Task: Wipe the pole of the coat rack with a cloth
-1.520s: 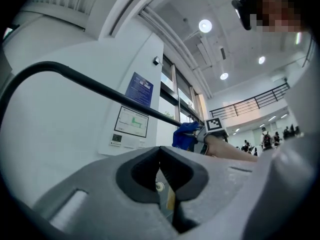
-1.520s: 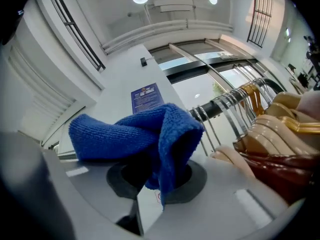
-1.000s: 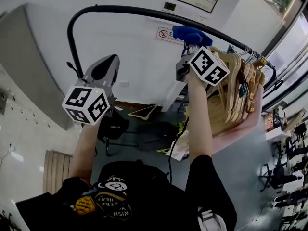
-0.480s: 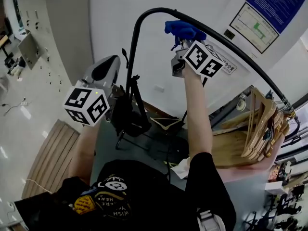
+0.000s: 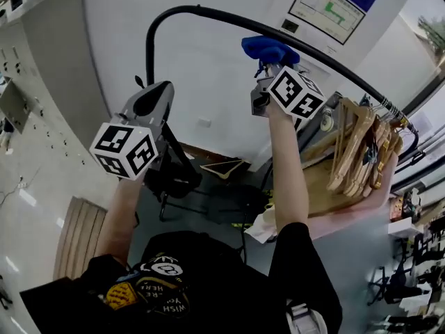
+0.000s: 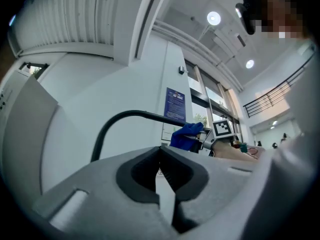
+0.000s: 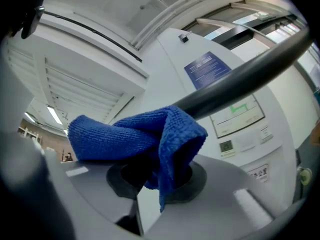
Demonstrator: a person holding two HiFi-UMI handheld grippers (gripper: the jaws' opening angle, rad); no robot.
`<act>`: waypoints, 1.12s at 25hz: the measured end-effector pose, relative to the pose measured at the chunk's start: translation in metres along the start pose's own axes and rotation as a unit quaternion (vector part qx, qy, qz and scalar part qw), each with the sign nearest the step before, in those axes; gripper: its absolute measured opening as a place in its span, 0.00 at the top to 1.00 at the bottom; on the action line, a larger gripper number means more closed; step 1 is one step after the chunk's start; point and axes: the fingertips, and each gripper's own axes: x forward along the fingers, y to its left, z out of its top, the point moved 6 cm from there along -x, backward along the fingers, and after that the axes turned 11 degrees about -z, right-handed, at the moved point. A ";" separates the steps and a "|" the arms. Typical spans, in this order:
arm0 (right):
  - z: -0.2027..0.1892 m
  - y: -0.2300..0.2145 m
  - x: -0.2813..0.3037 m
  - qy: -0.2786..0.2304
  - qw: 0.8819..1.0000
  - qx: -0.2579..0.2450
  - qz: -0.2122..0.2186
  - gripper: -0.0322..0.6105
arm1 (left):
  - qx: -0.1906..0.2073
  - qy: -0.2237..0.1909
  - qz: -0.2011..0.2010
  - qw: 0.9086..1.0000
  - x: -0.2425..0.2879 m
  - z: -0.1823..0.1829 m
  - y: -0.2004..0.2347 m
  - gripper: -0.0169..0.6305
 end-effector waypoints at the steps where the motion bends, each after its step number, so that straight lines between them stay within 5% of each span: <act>1: 0.005 -0.018 -0.008 -0.002 1.000 0.000 -0.015 0.86 | 0.003 0.000 -0.017 1.000 0.016 0.000 -0.008 0.97; 10: 0.061 -0.161 -0.109 -0.036 0.982 -0.011 -0.185 0.85 | 0.023 0.018 -0.169 0.985 0.135 -0.012 -0.095 0.97; 16: 0.079 -0.204 -0.142 -0.055 0.966 -0.001 -0.253 0.86 | 0.025 0.020 -0.246 0.969 0.179 -0.018 -0.154 0.97; 21: 0.067 -0.181 -0.118 -0.030 0.974 -0.006 -0.223 0.86 | 0.011 0.033 -0.225 0.974 0.173 -0.029 -0.136 0.97; 28: 0.029 -0.090 -0.049 -0.001 0.996 -0.005 -0.093 0.86 | 0.021 0.023 -0.130 0.991 0.125 -0.018 -0.078 0.97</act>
